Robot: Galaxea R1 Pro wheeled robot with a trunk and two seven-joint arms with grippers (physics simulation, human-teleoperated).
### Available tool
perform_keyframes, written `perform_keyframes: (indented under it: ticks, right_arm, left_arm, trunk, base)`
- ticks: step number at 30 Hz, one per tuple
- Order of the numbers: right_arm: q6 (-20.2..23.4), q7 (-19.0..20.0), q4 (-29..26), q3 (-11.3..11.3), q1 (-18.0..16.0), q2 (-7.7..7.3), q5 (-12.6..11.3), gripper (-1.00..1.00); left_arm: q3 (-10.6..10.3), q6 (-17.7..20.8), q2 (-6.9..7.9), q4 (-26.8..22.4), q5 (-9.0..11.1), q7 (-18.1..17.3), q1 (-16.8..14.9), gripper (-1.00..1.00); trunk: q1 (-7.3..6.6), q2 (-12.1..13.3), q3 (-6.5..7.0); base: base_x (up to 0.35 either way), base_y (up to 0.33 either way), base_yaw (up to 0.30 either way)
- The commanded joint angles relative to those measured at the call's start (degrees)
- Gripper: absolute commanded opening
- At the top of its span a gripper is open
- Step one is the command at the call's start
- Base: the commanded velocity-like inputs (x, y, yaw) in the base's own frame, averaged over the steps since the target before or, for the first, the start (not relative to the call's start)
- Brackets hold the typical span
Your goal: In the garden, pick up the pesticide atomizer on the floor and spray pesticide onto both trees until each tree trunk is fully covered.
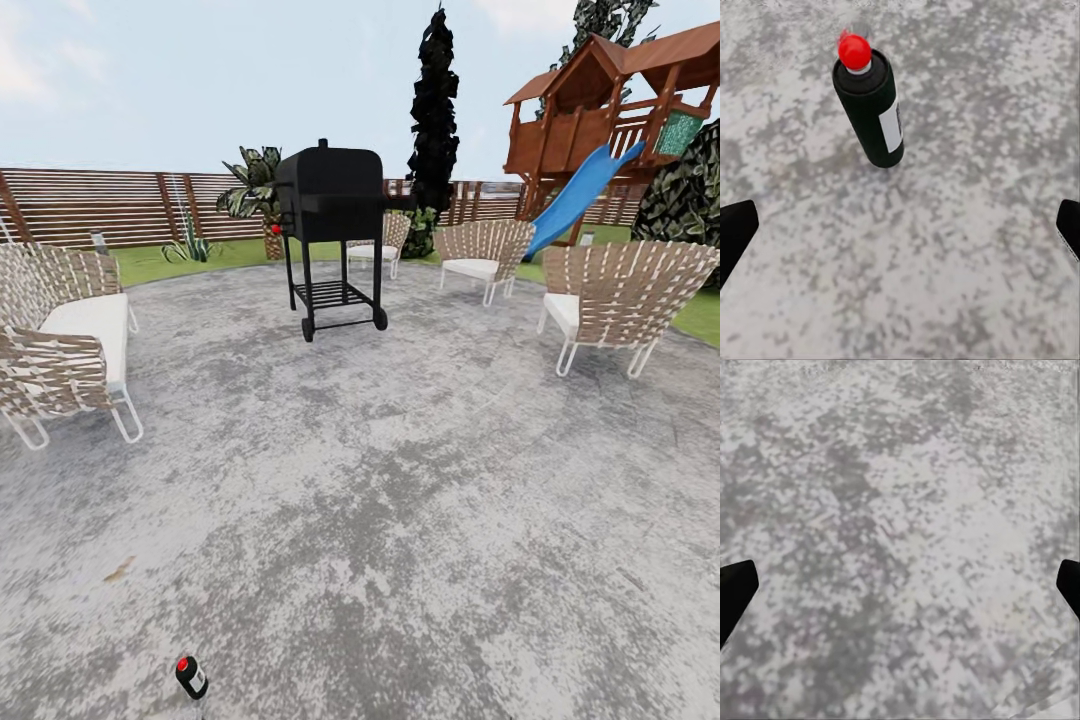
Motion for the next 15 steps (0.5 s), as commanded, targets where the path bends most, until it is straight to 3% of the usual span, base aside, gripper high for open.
perform_keyframes:
  ticks: [1,5,6,9,15]
  right_arm:
    - [-0.19,-0.03,-0.43,0.12,-0.03,-0.03,-0.47,1.0]
    - [-0.13,-0.04,-6.78,0.12,-0.25,-0.05,-0.49,1.0]
    - [0.02,0.01,-11.03,0.12,-1.04,-0.01,-0.5,1.0]
    - [0.26,0.03,-15.24,0.12,-2.99,0.01,-0.51,1.0]
    - [0.49,-0.03,-16.7,0.07,-6.73,-0.09,-0.47,1.0]
  left_arm:
    - [-0.03,-0.18,0.06,-0.03,0.28,0.01,-0.17,1.0]
    - [-0.17,-0.18,0.25,-0.43,0.26,-0.13,-2.54,1.0]
    - [-0.29,-0.12,0.17,-0.45,0.24,-0.2,-4.27,1.0]
    - [-0.36,-0.15,0.18,-0.49,0.29,-0.33,-5.93,1.0]
    - [-0.16,-0.11,0.24,-0.39,0.7,-0.37,-9.92,1.0]
  trunk:
    - [-0.01,-0.02,-0.05]
    - [-0.01,-0.02,-0.05]
    - [-0.01,-0.02,-0.05]
    - [-0.01,-0.02,-0.05]
    - [-0.01,-0.02,-0.05]
  base:
    - [0.003,-0.004,0.0]
    - [0.001,-0.001,0.0]
    - [0.0,0.0,0.0]
    - [0.0,0.0,0.0]
    - [0.0,0.0,0.0]
